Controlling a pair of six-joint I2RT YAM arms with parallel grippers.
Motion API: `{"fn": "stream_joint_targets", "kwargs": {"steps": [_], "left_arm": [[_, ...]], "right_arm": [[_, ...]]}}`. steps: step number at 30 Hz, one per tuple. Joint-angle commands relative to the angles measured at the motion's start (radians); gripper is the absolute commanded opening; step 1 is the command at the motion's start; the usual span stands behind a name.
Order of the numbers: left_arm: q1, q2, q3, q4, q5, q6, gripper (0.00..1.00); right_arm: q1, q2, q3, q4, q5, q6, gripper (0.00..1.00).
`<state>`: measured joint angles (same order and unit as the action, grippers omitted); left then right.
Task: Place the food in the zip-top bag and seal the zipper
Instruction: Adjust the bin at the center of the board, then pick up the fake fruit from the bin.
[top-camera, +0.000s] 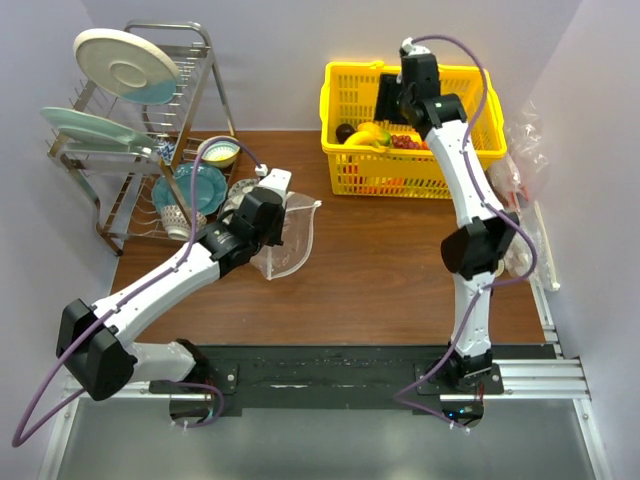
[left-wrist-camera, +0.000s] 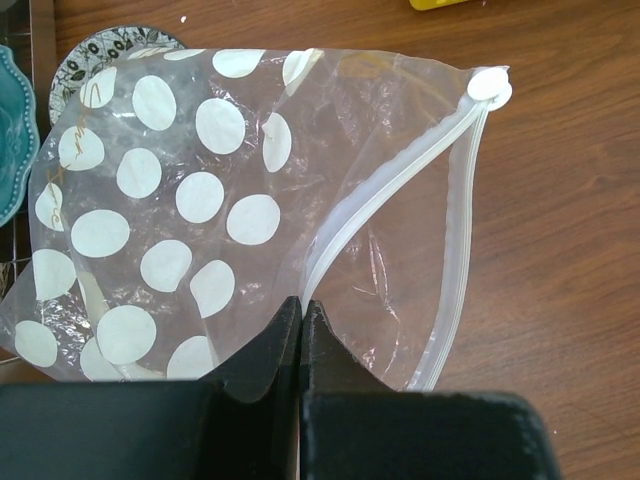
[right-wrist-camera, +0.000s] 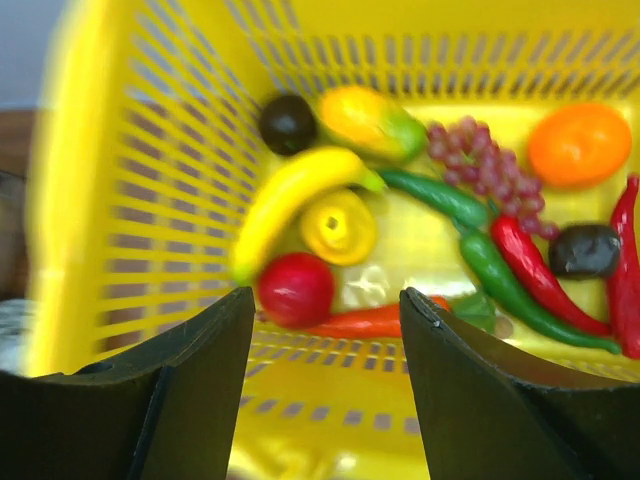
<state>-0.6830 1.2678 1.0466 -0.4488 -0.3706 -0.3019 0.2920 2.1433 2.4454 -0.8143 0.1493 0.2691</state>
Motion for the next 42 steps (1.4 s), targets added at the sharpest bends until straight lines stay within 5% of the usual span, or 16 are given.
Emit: {"fn": "stream_joint_targets", "kwargs": {"steps": [1, 8, 13, 17, 26, 29, 42], "left_arm": [[0.000, -0.045, 0.004, 0.042, -0.019, 0.024, 0.00], [0.002, -0.053, 0.006, 0.036, -0.039, 0.049, 0.00], [0.000, -0.053, 0.006, 0.041, -0.050, 0.055, 0.00], [0.002, -0.050, 0.010, 0.047, -0.047, 0.063, 0.00], [0.002, -0.050, 0.004, 0.052, -0.036, 0.069, 0.00], [0.002, -0.056, 0.000, 0.055, -0.036, 0.069, 0.00], [0.002, -0.067, -0.019, 0.070, -0.013, 0.073, 0.00]], "right_arm": [[-0.010, 0.027, 0.014, -0.105, 0.038, -0.054, 0.64], [0.001, -0.060, -0.165, -0.275, -0.070, -0.110, 0.56], [0.015, -0.320, -0.527, -0.162, -0.059, -0.085, 0.56], [0.015, -0.379, -0.614, -0.099, -0.096, -0.054, 0.59], [0.015, -0.244, -0.580, 0.141, -0.330, 0.126, 0.72], [0.013, -0.197, -0.547, 0.193, -0.341, 0.200, 0.90], [0.015, 0.004, -0.566, 0.406, -0.303, 0.473, 0.88]]}}
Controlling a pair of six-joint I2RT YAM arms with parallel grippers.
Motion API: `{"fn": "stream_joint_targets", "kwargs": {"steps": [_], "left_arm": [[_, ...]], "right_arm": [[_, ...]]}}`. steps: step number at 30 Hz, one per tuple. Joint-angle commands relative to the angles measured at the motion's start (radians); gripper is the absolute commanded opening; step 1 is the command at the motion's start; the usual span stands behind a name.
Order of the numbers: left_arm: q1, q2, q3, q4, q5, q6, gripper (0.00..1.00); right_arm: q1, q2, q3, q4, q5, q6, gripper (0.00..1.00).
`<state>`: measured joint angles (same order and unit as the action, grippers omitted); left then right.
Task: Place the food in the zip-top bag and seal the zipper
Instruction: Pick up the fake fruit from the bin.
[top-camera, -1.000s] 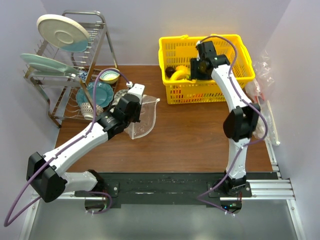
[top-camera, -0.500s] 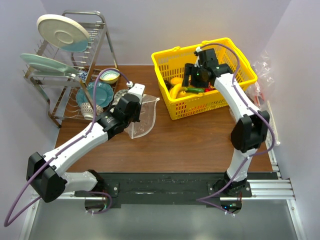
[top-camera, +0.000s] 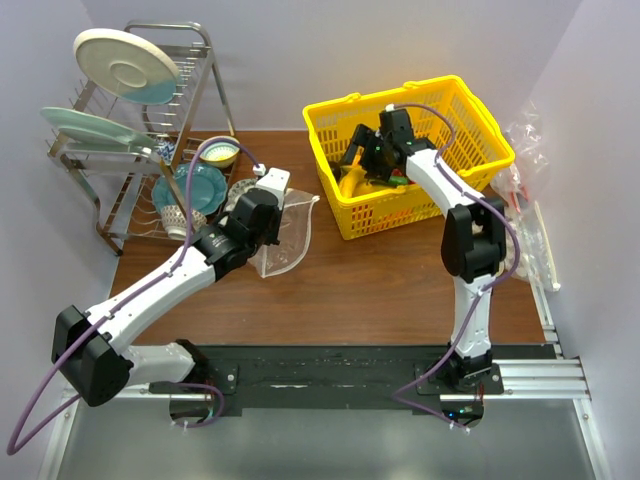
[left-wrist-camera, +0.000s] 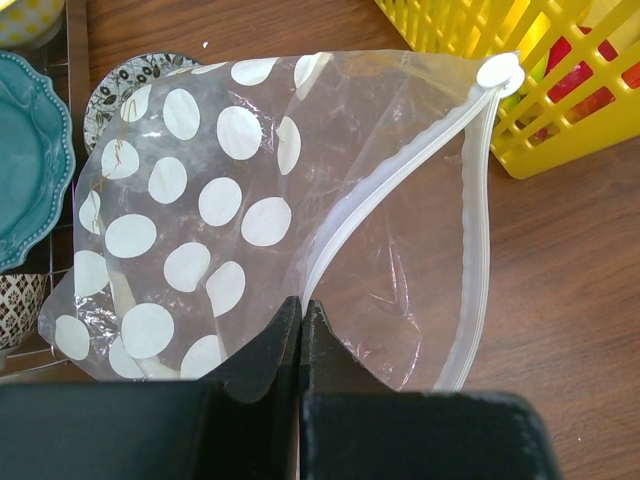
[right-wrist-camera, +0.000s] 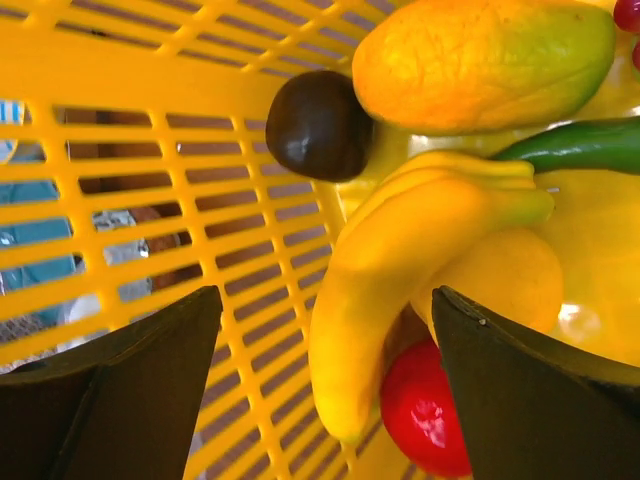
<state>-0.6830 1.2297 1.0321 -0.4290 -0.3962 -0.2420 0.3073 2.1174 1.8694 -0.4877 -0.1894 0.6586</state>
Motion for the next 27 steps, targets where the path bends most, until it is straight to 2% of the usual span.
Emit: {"fn": "stream_joint_targets", "kwargs": {"steps": [1, 7, 9, 12, 13, 15, 27], "left_arm": [[0.002, -0.027, -0.004, 0.050, 0.016, 0.013, 0.00], [0.000, -0.024, -0.007, 0.052, 0.016, 0.015, 0.00], [0.002, -0.025, -0.010, 0.053, 0.017, 0.013, 0.00], [0.000, -0.024, -0.010, 0.056, 0.022, 0.015, 0.00], [0.002, -0.024, -0.010, 0.056, 0.022, 0.015, 0.00], [0.000, -0.026, -0.009, 0.055, 0.026, 0.017, 0.00], [-0.001, -0.032, 0.002, 0.049, 0.066, 0.001, 0.00]], "right_arm": [[0.000, 0.044, 0.010, 0.084, 0.041, 0.091, 0.88], [0.000, 0.115, 0.016, 0.086, 0.064, 0.111, 0.80], [0.000, 0.130, 0.026, 0.093, 0.064, 0.113, 0.75], [0.000, 0.136, 0.060, 0.087, 0.044, 0.101, 0.49], [0.001, 0.130, 0.068, 0.084, 0.044, 0.093, 0.32], [-0.002, 0.089, 0.070, 0.084, 0.047, 0.084, 0.23], [-0.002, -0.233, -0.013, 0.165, 0.056, -0.043, 0.21]]}}
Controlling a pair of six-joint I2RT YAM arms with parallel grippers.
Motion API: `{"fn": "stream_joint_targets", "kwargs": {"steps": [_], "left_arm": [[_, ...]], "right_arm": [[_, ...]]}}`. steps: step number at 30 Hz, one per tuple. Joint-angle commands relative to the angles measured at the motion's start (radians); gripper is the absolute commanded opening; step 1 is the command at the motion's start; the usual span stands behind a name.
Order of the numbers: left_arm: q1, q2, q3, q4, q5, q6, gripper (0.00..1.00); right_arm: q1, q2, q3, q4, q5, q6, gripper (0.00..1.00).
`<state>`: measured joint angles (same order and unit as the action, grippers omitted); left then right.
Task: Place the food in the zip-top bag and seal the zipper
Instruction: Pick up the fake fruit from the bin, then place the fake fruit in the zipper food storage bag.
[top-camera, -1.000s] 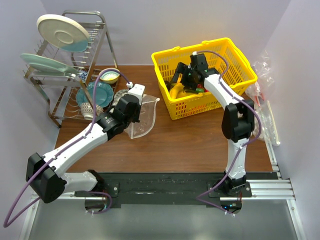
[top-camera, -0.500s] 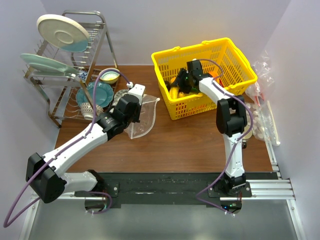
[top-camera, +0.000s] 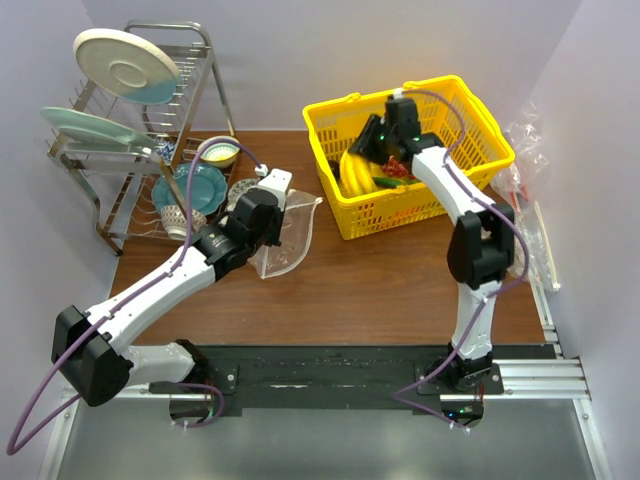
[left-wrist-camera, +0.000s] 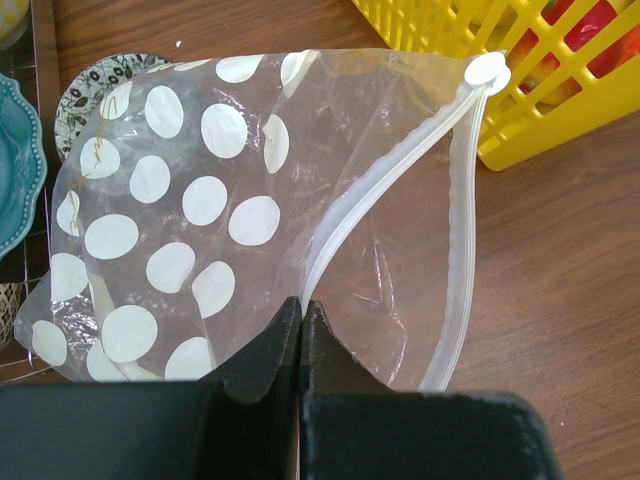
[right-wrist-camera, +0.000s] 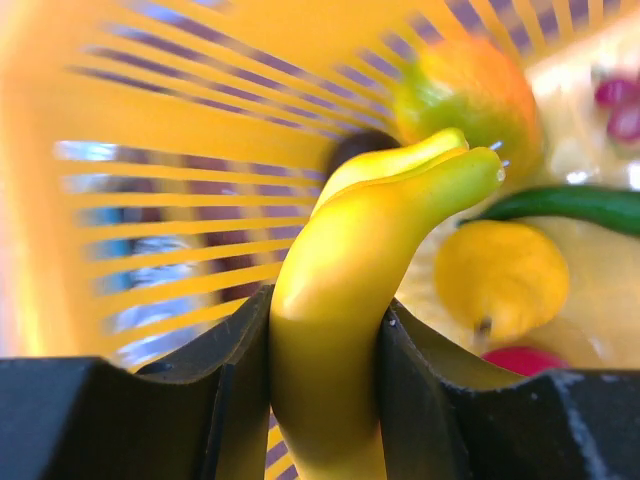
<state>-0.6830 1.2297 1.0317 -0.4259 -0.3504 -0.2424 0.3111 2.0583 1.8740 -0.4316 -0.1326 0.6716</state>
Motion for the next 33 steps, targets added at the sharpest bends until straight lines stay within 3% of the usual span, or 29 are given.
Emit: {"fn": "stream_joint_targets", "kwargs": {"steps": [1, 8, 15, 23, 29, 33], "left_arm": [[-0.001, -0.032, 0.002, 0.045, 0.022, 0.000, 0.00], [-0.001, -0.021, 0.031, 0.010, 0.067, -0.008, 0.00], [-0.001, 0.001, 0.117, -0.077, 0.120, -0.028, 0.00], [-0.001, 0.004, 0.205, -0.140, 0.154, -0.067, 0.00], [-0.001, 0.022, 0.215, -0.140, 0.154, -0.095, 0.00], [-0.001, 0.028, 0.205, -0.106, 0.218, -0.121, 0.00]], "right_arm": [[-0.006, -0.209, -0.027, 0.116, -0.002, -0.061, 0.21], [-0.006, -0.371, -0.140, 0.226, -0.051, -0.096, 0.20], [-0.006, -0.506, -0.209, 0.286, -0.294, -0.155, 0.18], [-0.001, -0.731, -0.467, 0.516, -0.553, -0.012, 0.14], [0.022, -0.878, -0.611, 0.537, -0.579, 0.075, 0.14], [0.104, -0.925, -0.708, 0.612, -0.622, 0.120, 0.14]]}}
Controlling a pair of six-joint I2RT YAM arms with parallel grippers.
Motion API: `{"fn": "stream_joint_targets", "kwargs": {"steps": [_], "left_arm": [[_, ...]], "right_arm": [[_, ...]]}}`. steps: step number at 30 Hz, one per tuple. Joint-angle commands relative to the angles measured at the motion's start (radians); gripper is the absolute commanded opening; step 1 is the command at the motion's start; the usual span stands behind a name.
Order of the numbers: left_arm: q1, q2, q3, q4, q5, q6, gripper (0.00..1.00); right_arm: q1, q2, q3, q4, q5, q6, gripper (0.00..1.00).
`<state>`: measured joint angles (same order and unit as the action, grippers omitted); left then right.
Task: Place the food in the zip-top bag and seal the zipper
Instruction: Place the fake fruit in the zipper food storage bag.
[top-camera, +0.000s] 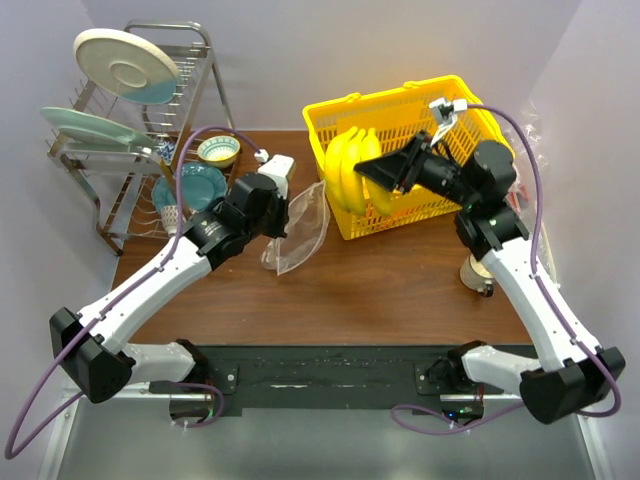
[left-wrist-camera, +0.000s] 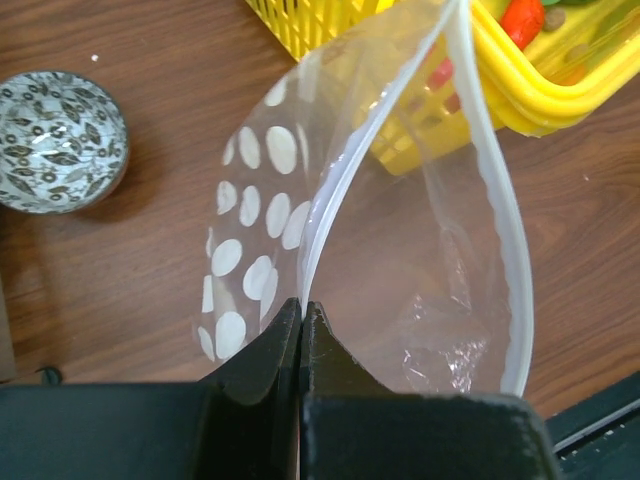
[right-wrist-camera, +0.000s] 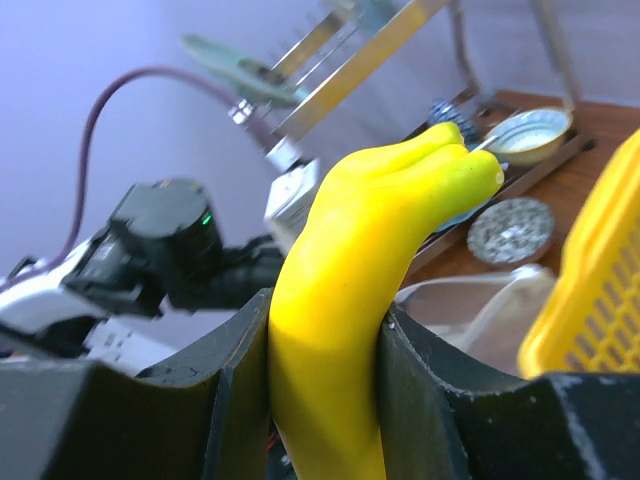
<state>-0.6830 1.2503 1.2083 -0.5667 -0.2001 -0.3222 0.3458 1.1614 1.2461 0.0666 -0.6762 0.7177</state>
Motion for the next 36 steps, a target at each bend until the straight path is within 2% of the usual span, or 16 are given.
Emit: {"fn": "stream_joint_targets", "kwargs": {"steps": [1, 4, 6, 9, 10, 14, 24, 30, 36], "left_arm": [[-0.001, 0.011, 0.027, 0.040, 0.080, -0.047, 0.00], [-0.003, 0.009, 0.033, 0.042, 0.106, -0.070, 0.00], [-0.001, -0.005, 0.021, 0.044, 0.091, -0.090, 0.00], [-0.001, -0.049, -0.042, 0.096, 0.076, -0.127, 0.00], [-0.001, -0.077, -0.064, 0.137, 0.073, -0.136, 0.00], [-0.003, -0.135, -0.139, 0.206, 0.042, -0.184, 0.00], [-0.042, -0.184, -0.268, 0.318, 0.042, -0.277, 0.00], [-0.090, -0.190, -0.277, 0.360, 0.018, -0.316, 0.00], [-0.130, -0.187, -0.302, 0.407, 0.017, -0.373, 0.00]], "right_arm": [[0.088, -0.029, -0.094, 0.127, -0.082, 0.071, 0.13], [0.137, -0.025, -0.120, 0.122, -0.037, 0.087, 0.11], [0.156, -0.023, -0.151, 0.145, -0.007, 0.155, 0.10], [0.182, -0.057, -0.229, 0.217, 0.130, 0.244, 0.09], [0.189, -0.068, -0.247, 0.217, 0.220, 0.253, 0.07], [0.229, -0.097, -0.295, 0.142, 0.445, 0.296, 0.01], [0.367, -0.011, -0.244, -0.028, 0.763, 0.419, 0.00], [0.447, 0.021, -0.255, 0.029, 0.924, 0.453, 0.00], [0.466, 0.029, -0.273, 0.123, 1.061, 0.410, 0.00]]}}
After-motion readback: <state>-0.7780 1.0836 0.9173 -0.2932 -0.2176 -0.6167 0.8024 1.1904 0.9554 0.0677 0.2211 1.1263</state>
